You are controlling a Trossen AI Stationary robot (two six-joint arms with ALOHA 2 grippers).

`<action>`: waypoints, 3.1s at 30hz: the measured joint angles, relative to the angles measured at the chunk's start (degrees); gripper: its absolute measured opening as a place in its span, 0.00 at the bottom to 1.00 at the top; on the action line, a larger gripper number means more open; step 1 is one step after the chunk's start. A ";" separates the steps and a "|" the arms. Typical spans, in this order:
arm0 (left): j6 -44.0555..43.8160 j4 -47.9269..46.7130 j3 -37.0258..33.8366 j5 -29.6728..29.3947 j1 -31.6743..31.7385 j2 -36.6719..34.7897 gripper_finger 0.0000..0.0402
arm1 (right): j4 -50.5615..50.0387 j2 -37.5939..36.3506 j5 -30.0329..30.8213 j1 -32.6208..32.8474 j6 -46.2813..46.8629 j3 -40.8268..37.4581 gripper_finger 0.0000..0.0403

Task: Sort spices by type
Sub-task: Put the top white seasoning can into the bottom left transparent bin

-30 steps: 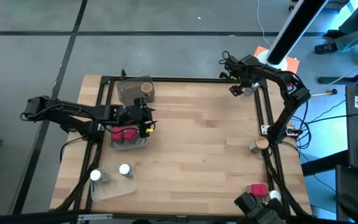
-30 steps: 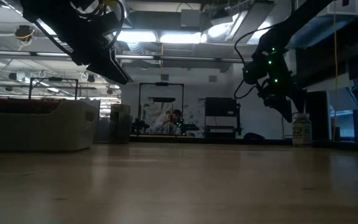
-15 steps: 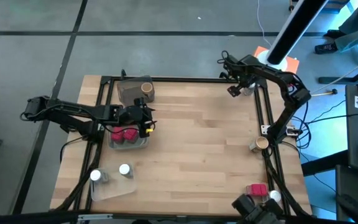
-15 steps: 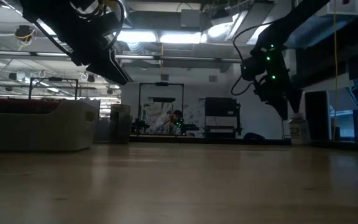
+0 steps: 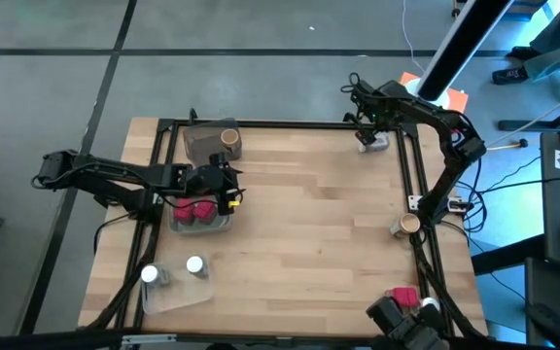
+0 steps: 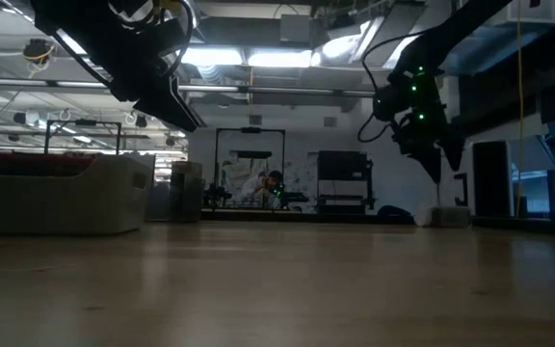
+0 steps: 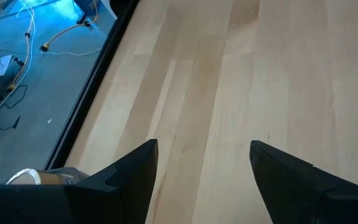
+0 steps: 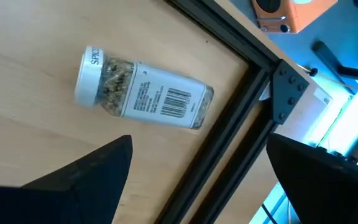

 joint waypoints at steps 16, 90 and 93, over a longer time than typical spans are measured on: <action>0.03 0.00 0.00 0.00 0.00 0.00 0.60 | 5.69 0.37 0.34 4.84 -30.52 -3.77 0.92; -13.28 -1.88 0.00 -0.15 -13.71 -0.02 0.60 | 42.36 5.40 -26.14 43.29 -17.43 -5.56 0.52; -15.46 -1.97 0.00 -0.19 -15.80 -0.02 0.60 | 49.90 5.40 -26.15 47.21 -14.91 -7.67 0.52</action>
